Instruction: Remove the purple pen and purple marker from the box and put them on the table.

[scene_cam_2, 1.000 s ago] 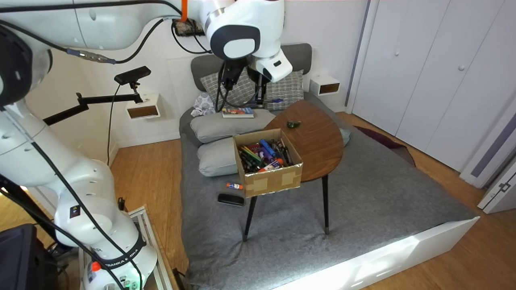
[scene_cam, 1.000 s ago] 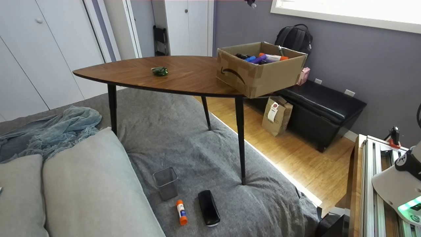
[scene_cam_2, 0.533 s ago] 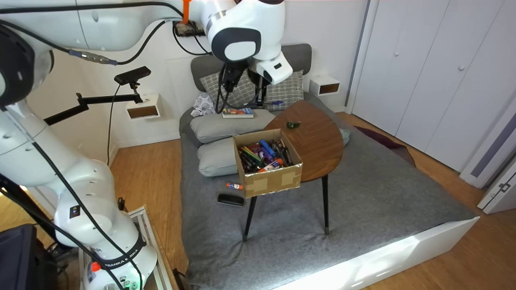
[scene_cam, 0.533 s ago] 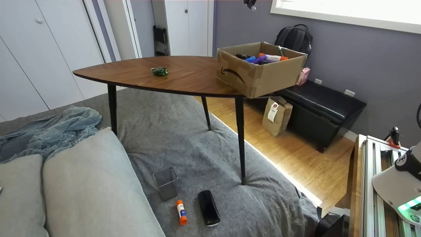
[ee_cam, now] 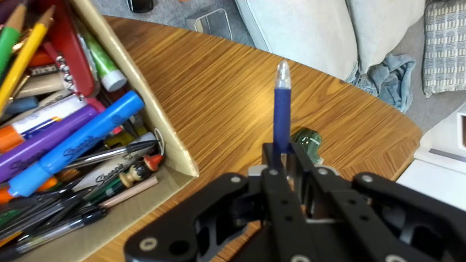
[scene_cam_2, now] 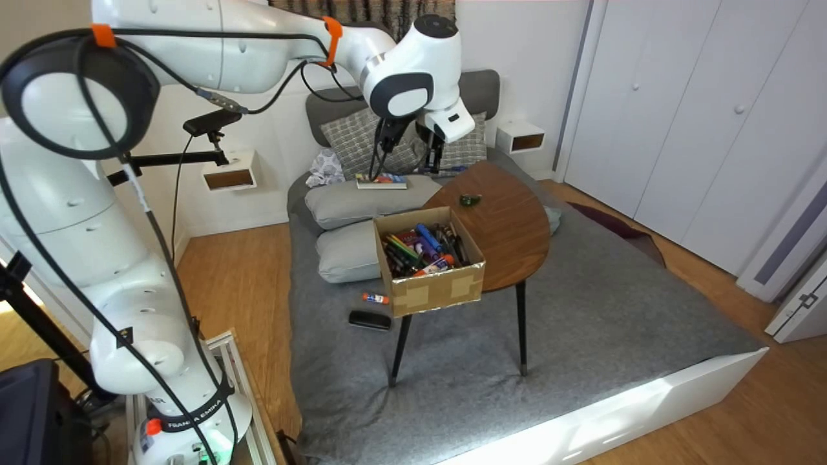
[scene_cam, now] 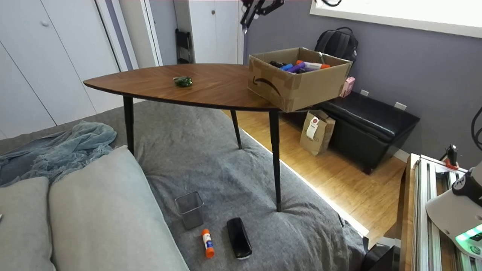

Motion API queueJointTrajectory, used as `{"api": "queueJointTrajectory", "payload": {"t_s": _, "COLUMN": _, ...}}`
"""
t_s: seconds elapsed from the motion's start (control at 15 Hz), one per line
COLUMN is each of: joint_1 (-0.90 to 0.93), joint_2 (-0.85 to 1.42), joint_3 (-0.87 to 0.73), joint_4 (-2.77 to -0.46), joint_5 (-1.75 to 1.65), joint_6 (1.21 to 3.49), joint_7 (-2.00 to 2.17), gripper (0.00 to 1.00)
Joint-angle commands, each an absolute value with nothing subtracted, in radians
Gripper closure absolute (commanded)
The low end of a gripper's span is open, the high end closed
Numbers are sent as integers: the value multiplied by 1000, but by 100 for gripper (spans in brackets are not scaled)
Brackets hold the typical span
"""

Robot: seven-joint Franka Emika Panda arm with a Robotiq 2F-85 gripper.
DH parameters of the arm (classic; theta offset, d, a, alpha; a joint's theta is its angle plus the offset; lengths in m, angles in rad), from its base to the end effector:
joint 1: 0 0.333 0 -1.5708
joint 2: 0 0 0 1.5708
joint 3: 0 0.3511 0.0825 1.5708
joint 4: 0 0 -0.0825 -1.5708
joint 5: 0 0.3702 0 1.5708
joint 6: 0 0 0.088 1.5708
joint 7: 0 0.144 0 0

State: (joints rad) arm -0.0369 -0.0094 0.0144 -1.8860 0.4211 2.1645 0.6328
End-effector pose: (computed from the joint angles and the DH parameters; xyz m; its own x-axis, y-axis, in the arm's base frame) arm 0.5847 0.0155 0.5448 0.6721 -0.7395 -0.0391 -0.6709 -0.5858 -0.4546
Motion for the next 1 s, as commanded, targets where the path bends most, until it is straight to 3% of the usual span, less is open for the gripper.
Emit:
{"api": "queueJointTrajectory", "payload": {"t_s": 0.0, "joint_1": 5, "joint_2": 161, "joint_3": 27, "joint_4": -1743, "joint_5": 342, "joint_6": 2193, "joint_7": 770, "gripper": 97}}
{"api": "queueJointTrajectory", "payload": {"t_s": 0.93, "joint_1": 93, "joint_2": 548, "joint_3": 6, "joint_4": -1403, "joint_5": 305, "joint_6": 2191, "joint_7": 916, "gripper": 97}}
